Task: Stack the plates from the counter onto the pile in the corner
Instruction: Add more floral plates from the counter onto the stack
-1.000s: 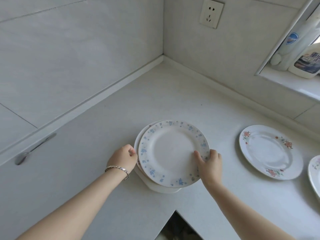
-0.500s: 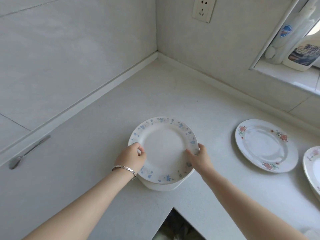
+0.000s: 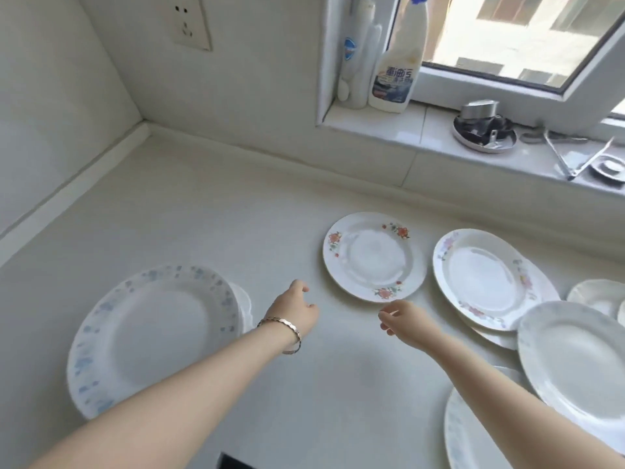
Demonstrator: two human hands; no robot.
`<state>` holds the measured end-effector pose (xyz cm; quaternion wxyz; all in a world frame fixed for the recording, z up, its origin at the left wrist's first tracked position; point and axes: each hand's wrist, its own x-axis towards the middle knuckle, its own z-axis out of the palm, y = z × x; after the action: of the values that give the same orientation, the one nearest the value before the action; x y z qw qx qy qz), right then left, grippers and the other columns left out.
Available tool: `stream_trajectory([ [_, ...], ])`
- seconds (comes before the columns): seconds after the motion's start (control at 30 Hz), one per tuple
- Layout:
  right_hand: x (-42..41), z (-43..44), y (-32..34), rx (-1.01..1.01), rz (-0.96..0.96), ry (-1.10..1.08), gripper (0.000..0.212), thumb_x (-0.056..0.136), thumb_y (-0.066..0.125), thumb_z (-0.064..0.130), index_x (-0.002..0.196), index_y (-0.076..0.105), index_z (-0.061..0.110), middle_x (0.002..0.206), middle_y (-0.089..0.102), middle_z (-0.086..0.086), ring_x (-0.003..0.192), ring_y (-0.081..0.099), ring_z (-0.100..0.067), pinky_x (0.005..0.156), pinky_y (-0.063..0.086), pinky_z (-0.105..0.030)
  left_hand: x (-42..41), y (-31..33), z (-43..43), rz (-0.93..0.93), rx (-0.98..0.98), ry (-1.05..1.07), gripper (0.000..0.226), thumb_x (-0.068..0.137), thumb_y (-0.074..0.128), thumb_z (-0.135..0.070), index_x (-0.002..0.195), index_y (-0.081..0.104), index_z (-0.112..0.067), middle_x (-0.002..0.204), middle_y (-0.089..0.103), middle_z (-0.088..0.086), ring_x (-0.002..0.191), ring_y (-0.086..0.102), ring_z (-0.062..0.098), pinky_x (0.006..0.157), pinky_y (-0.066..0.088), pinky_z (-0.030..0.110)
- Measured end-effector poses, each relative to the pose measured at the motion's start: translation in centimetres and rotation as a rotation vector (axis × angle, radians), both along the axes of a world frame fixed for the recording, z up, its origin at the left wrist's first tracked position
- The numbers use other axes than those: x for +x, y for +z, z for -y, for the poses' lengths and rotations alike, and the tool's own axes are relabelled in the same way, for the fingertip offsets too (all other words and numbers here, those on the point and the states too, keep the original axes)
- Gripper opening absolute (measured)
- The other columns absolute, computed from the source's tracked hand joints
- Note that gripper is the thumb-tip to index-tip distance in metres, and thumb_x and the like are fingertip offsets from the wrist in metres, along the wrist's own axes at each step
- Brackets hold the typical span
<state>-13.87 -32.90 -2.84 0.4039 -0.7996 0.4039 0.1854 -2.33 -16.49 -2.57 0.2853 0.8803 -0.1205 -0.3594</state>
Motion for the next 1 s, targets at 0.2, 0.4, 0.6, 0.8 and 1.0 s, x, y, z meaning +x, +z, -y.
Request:
stream_trajectory([
  [0.2,-2.9,7.2,-1.1,0.000,0.022,-0.100,0.020,0.088,0.045,0.022,0.096,0.062,0.014,0.097,0.071,-0.006,0.090,0.067,-0.023,0.073,0.051,-0.031,0.3,-3.7,10.0,-0.403,-0.151,0.594,0.032,0.086,0.054,-0.011,0.116,0.048,-0.003,0.100,0.062,0.011,0.083,0.061,0.026,0.073,0.052,0.033],
  [0.4,-3.9,10.7,-3.0,0.031,-0.007,-0.085,0.025,0.088,0.044,0.019,0.102,0.064,0.014,0.101,0.070,-0.005,0.092,0.065,-0.021,0.072,0.047,-0.027,0.8,-5.5,13.0,-0.623,-0.412,1.044,0.038,0.093,0.053,-0.008,0.130,0.048,0.001,0.124,0.060,0.015,0.086,0.058,0.026,0.083,0.050,0.046],
  [0.6,-4.8,11.1,-4.1,0.063,-0.002,-0.064,0.025,0.088,0.045,0.018,0.103,0.064,0.016,0.092,0.065,0.002,0.087,0.060,-0.017,0.063,0.042,-0.021,0.1,-5.1,12.7,-0.414,-0.473,1.076,0.021,0.093,0.051,0.000,0.072,0.052,-0.003,0.092,0.059,0.012,0.080,0.057,0.028,0.087,0.047,0.046],
  [0.8,-4.6,7.5,-3.6,0.078,0.043,-0.066,0.013,0.087,0.047,0.017,0.091,0.059,0.018,0.080,0.067,0.001,0.079,0.063,-0.018,0.059,0.044,-0.021,0.0,-1.9,8.9,-0.358,-0.594,1.080,0.030,0.089,0.054,0.006,0.062,0.047,-0.005,0.074,0.056,0.011,0.060,0.053,0.019,0.045,0.056,0.029],
  [1.0,-1.2,1.2,-0.7,0.065,0.101,0.026,0.020,0.090,0.045,0.017,0.100,0.063,0.012,0.083,0.066,-0.001,0.076,0.060,-0.017,0.053,0.040,-0.018,0.7,4.2,-0.3,-0.334,-0.803,1.057,0.024,0.091,0.053,0.002,0.067,0.053,-0.006,0.058,0.063,0.007,0.056,0.061,0.018,0.039,0.055,0.022],
])
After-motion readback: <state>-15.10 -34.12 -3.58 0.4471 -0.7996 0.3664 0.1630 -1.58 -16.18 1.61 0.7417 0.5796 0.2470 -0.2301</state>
